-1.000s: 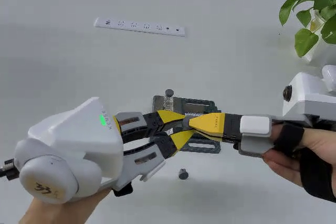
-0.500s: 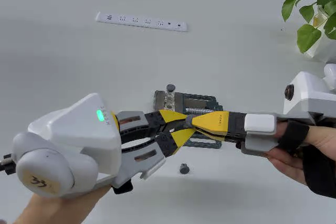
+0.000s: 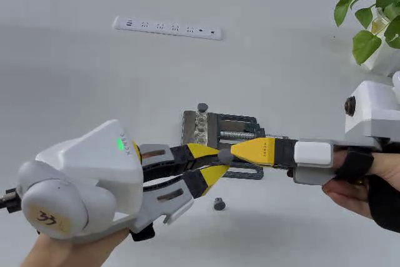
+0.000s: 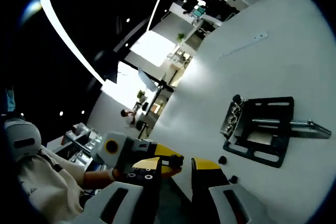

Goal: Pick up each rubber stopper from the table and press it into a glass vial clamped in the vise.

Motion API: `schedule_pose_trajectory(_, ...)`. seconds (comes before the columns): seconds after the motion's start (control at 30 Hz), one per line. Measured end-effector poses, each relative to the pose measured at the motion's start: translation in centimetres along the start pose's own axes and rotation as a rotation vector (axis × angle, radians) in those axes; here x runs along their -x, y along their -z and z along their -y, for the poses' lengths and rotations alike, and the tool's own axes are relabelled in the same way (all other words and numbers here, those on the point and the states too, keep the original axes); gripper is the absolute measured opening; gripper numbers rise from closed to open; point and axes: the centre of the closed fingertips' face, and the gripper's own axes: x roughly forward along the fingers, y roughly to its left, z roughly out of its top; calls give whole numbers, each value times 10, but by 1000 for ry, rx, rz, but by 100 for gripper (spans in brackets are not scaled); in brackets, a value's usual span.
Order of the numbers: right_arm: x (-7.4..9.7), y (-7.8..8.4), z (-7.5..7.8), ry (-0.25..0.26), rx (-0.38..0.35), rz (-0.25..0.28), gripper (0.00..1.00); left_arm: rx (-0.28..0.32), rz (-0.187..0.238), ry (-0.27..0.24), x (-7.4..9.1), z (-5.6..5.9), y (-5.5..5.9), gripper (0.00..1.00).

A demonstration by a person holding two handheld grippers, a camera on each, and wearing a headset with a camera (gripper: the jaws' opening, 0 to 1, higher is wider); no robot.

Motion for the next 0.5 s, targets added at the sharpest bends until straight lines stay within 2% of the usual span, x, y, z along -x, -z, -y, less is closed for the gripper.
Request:
schedule_pose_trajectory(0.07,2,1,4,67,119,-46,19,-7,-24,-9,0,-1,4,3)
schedule_pose_trajectory(0.2,1,5,3,150,310,-142,17,-29,-53,-9,-2,0,9,3)
schedule_pose_trajectory(0.27,0,6,2,176,397,-177,17,-46,-61,-11,-3,0,10,3)
schedule_pose_trajectory(0.4,-2,11,5,223,577,-289,16,-51,-83,-4,-5,1,13,3)
schedule_pose_trajectory(0.5,-4,15,6,237,718,-377,16,-70,-106,15,-6,4,16,3)
